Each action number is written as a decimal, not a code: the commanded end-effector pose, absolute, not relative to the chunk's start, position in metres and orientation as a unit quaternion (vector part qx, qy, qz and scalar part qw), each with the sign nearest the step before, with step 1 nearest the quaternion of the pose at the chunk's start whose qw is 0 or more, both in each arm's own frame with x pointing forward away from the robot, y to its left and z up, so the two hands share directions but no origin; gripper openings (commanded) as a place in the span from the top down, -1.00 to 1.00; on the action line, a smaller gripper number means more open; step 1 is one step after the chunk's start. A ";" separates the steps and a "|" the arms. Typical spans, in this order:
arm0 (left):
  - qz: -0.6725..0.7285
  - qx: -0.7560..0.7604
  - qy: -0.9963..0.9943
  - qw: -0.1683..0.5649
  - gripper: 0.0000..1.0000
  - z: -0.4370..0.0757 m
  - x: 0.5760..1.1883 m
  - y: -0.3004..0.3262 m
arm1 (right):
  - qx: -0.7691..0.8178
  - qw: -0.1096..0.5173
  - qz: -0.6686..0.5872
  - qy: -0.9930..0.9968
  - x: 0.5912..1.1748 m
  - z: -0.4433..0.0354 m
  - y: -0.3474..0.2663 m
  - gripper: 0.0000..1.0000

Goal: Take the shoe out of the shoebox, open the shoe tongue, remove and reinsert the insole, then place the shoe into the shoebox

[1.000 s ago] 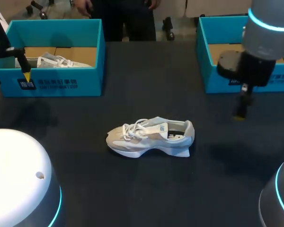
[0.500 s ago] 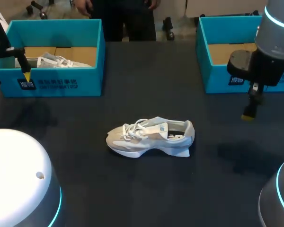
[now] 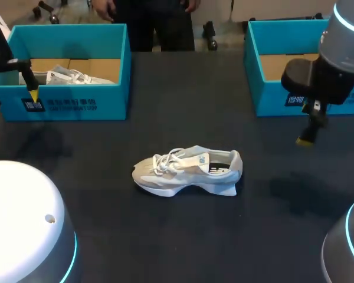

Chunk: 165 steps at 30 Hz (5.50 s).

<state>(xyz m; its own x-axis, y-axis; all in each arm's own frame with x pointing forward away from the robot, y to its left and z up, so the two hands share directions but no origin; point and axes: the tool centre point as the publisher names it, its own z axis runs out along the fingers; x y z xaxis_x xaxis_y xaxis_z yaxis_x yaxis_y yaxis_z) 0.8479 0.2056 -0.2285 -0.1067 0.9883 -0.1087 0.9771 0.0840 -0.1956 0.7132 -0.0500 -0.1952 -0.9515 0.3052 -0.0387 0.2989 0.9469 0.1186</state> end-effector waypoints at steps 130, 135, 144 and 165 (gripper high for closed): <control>0.109 -0.668 -0.736 0.026 -1.00 -0.228 0.848 0.206 | 0.061 0.090 0.461 0.881 0.758 -0.378 0.033 -1.00; 0.109 -0.668 -0.736 0.026 -1.00 -0.228 0.848 0.206 | 0.068 0.085 0.469 0.876 0.749 -0.381 0.040 -1.00; 0.109 -0.668 -0.736 0.026 -1.00 -0.228 0.848 0.206 | 0.074 0.081 0.475 0.873 0.745 -0.385 0.056 -1.00; 0.109 -0.668 -0.736 0.026 -1.00 -0.228 0.848 0.206 | 0.073 0.071 0.499 0.861 0.746 -0.397 0.082 -1.00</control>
<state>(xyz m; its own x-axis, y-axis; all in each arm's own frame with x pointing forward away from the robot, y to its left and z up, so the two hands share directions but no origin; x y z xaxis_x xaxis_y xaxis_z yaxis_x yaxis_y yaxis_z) 0.8479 0.2056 -0.2285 -0.1067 0.9883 -0.1086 0.9771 0.0839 -0.1956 0.7471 0.0786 -0.3954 -0.9804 0.1915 -0.0459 0.0559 0.4941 0.8676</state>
